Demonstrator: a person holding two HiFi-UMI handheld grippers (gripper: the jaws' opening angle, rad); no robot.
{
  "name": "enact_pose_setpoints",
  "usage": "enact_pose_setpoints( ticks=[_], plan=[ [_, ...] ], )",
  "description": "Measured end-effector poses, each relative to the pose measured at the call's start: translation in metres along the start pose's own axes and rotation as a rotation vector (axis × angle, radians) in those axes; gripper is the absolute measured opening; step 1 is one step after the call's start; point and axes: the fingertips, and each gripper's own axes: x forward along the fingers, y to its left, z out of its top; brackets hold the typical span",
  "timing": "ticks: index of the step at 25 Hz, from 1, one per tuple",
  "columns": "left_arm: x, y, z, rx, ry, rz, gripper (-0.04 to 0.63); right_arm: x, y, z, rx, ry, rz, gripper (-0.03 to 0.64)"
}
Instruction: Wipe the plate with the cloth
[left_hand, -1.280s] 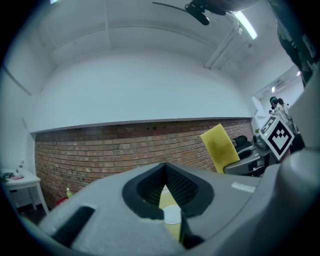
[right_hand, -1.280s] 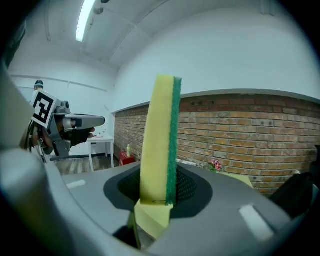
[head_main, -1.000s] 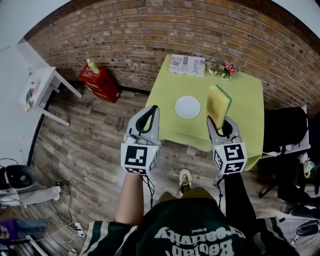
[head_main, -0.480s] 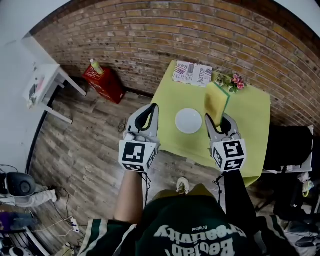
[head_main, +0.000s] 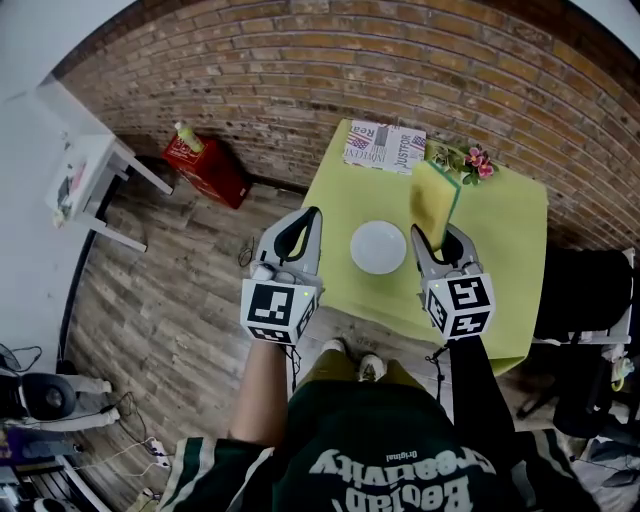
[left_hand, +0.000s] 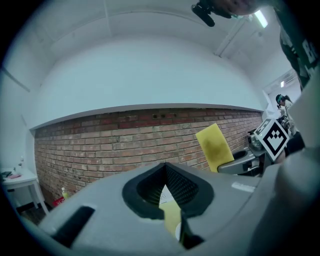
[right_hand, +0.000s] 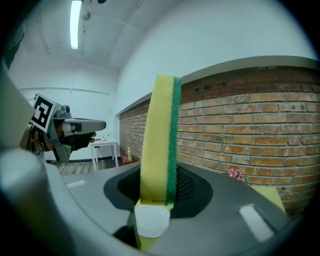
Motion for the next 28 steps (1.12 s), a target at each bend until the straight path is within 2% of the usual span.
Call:
enact_pose_setpoints(
  ticks=[4,10,16,18,21,23,28],
  plan=[
    [0.017,0.004,-0.02,0.01,0.027,-0.059,0.008,0.015,0.005,-0.01,-0.003,0.038,0.0,0.126],
    [0.064,0.02,-0.044,0.035,0.017,-0.163,0.008,0.056,-0.003,-0.027,0.017,0.127,-0.075,0.12],
    [0.111,0.025,-0.082,0.012,0.061,-0.318,0.008,0.09,-0.007,-0.036,-0.01,0.212,-0.148,0.133],
    [0.122,0.021,-0.099,0.007,0.083,-0.375,0.008,0.1,-0.005,-0.044,0.006,0.259,-0.147,0.133],
    [0.132,0.016,-0.128,-0.007,0.125,-0.446,0.008,0.11,0.004,-0.064,0.122,0.343,-0.098,0.132],
    [0.136,0.013,-0.147,-0.018,0.154,-0.478,0.008,0.115,0.009,-0.079,0.163,0.398,-0.076,0.132],
    [0.143,0.011,-0.192,-0.044,0.227,-0.533,0.008,0.122,0.019,-0.114,0.092,0.573,-0.098,0.132]
  ],
)
